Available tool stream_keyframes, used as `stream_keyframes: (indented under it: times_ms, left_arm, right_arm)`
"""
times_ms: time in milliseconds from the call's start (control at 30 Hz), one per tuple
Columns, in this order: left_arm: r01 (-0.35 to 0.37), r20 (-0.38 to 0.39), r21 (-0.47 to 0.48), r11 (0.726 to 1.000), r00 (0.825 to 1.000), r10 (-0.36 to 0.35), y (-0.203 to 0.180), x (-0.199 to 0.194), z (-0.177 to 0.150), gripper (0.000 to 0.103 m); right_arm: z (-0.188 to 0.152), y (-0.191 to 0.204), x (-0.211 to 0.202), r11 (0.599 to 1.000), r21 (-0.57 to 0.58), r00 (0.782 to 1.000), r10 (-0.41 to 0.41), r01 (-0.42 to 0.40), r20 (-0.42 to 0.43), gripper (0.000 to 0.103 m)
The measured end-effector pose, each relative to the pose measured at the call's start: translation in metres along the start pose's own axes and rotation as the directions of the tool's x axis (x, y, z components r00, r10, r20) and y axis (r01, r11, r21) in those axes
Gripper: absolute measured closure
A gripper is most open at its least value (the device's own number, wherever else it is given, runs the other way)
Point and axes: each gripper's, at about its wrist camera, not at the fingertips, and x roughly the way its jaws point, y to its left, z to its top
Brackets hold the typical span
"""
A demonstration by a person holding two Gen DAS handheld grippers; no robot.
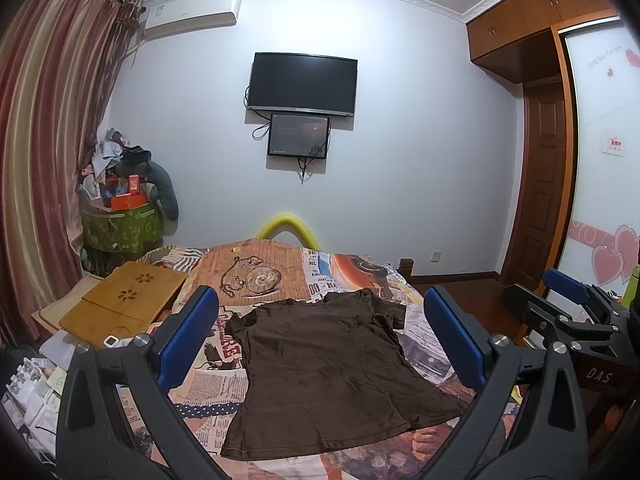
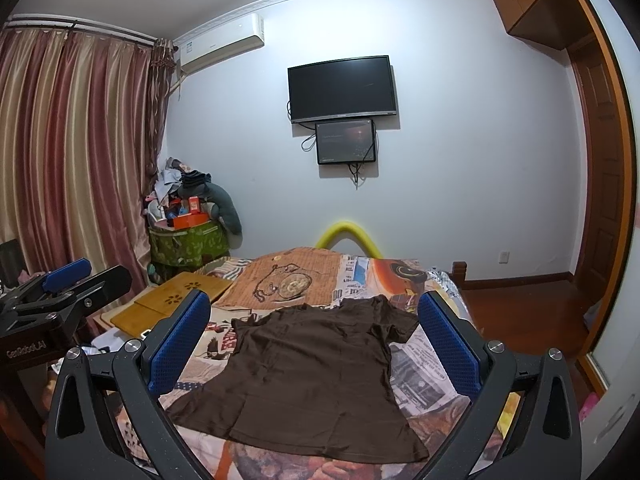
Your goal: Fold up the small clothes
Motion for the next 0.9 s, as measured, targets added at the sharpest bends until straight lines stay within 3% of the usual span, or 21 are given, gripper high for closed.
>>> stream_keyframes:
  times_ms: [900]
  left_arm:
    - [0.0, -0.001, 0.004, 1.0, 1.0, 0.0, 0.0056, 0.0008, -0.0008, 0.0]
  right_arm:
    - [-0.0014, 0.0002, 0.0018, 1.0, 0.005, 1.0, -0.003, 0.003, -0.01, 0.0]
